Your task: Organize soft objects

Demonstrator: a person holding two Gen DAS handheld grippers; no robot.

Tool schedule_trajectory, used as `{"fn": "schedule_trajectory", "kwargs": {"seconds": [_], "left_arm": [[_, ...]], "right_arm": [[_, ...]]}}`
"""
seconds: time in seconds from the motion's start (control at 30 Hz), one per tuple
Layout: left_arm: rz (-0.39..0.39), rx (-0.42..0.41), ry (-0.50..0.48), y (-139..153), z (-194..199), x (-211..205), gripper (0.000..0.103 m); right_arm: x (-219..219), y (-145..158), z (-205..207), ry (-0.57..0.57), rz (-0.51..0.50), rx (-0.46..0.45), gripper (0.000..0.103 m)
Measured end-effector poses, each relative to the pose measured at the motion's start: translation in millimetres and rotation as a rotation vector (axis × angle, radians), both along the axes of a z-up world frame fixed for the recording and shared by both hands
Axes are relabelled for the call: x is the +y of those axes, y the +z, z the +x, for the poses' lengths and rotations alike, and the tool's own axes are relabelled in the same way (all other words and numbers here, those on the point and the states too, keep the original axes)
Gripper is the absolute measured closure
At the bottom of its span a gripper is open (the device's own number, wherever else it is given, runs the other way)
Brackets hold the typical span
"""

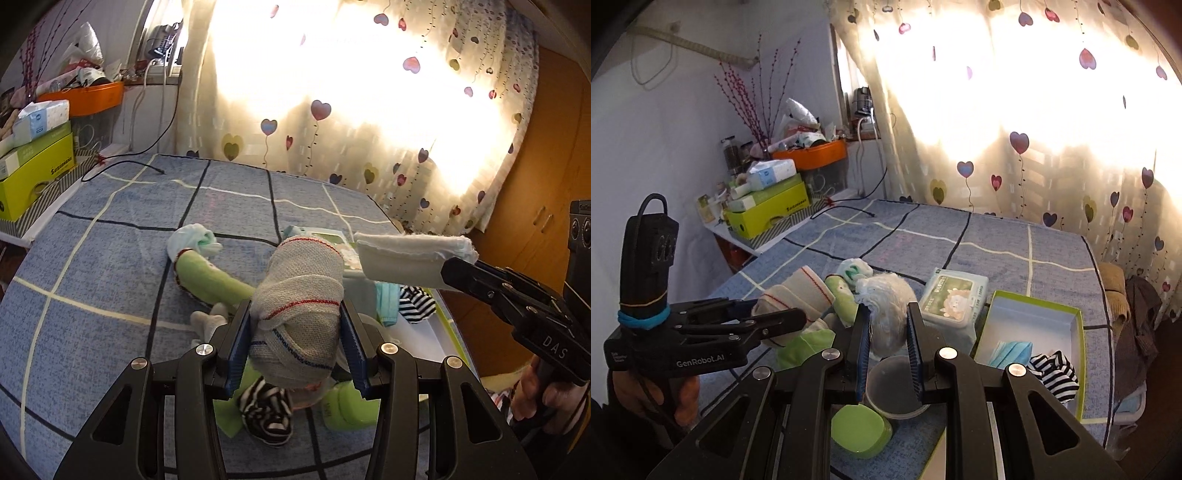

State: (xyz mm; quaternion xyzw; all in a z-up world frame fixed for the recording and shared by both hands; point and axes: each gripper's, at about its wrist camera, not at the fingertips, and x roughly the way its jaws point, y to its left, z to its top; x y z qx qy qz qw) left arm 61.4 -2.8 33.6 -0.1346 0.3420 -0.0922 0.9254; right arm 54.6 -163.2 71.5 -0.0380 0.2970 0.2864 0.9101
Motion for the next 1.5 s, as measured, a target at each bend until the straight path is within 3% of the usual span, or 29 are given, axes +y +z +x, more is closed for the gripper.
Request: {"fn": "schedule_trajectory", "kwargs": {"seconds": [1.5], "left_arm": [[0.091, -0.012, -0.209, 11.3, 12.6, -123.6, 0.056]], "right_arm": [[-105.5, -10.0, -27.9, -0.208, 0.034, 0.009, 0.085]]}}
